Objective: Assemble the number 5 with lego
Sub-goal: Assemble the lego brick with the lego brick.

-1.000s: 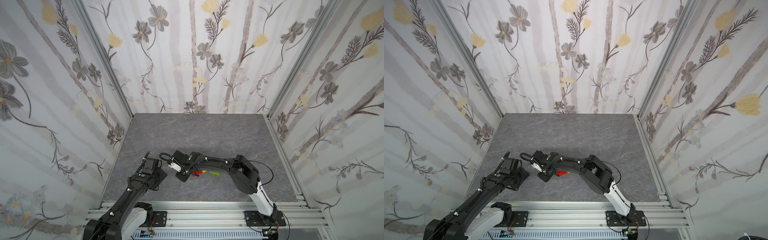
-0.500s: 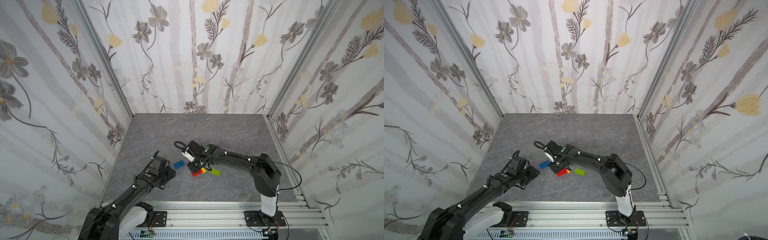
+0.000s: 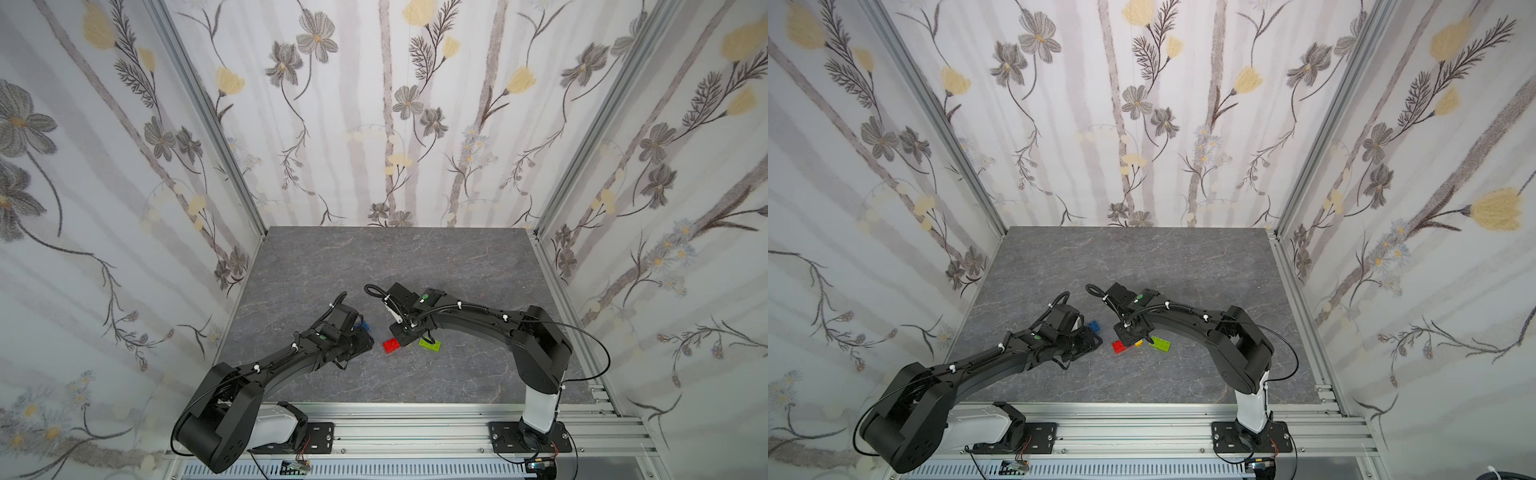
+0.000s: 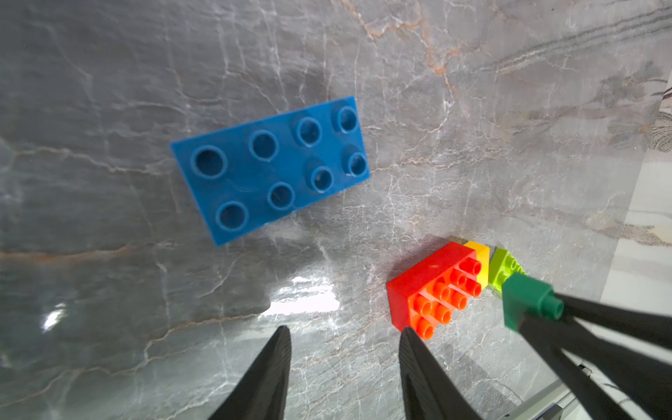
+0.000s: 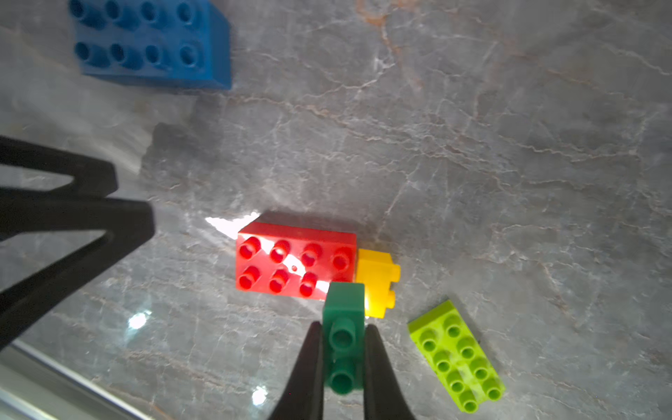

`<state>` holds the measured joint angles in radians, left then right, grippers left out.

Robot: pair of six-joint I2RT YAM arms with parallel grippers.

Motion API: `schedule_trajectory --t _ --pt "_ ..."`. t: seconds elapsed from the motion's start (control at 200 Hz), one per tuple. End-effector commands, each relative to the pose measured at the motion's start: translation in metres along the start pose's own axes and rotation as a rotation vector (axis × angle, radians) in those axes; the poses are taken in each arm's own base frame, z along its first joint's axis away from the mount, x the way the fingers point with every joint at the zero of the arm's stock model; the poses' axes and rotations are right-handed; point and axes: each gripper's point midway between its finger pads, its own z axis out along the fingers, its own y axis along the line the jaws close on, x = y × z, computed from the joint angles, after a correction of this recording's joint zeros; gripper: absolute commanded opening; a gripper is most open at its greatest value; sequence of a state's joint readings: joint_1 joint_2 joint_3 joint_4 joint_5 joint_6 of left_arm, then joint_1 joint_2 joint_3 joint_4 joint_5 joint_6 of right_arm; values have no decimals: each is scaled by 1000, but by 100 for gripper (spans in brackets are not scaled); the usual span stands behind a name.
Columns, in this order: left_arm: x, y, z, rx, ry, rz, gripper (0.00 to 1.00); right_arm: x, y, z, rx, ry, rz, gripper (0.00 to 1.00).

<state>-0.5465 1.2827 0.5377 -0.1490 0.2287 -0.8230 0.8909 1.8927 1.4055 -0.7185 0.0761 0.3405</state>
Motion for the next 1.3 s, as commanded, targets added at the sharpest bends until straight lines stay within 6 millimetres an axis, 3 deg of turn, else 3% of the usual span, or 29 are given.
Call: schedule_trajectory --t 0.0,0.225,0.919,1.294 --pt "-6 -2 -2 1 -29 11 50 1 -7 3 40 11 43 13" --pt "-2 10 -2 -35 -34 0 50 -3 -3 11 33 23 50 13" --pt "-5 11 -9 -38 -64 2 51 2 9 16 -25 56 55 13" --pt "-4 15 -9 -48 -68 0 51 9 5 24 -11 79 52 12"
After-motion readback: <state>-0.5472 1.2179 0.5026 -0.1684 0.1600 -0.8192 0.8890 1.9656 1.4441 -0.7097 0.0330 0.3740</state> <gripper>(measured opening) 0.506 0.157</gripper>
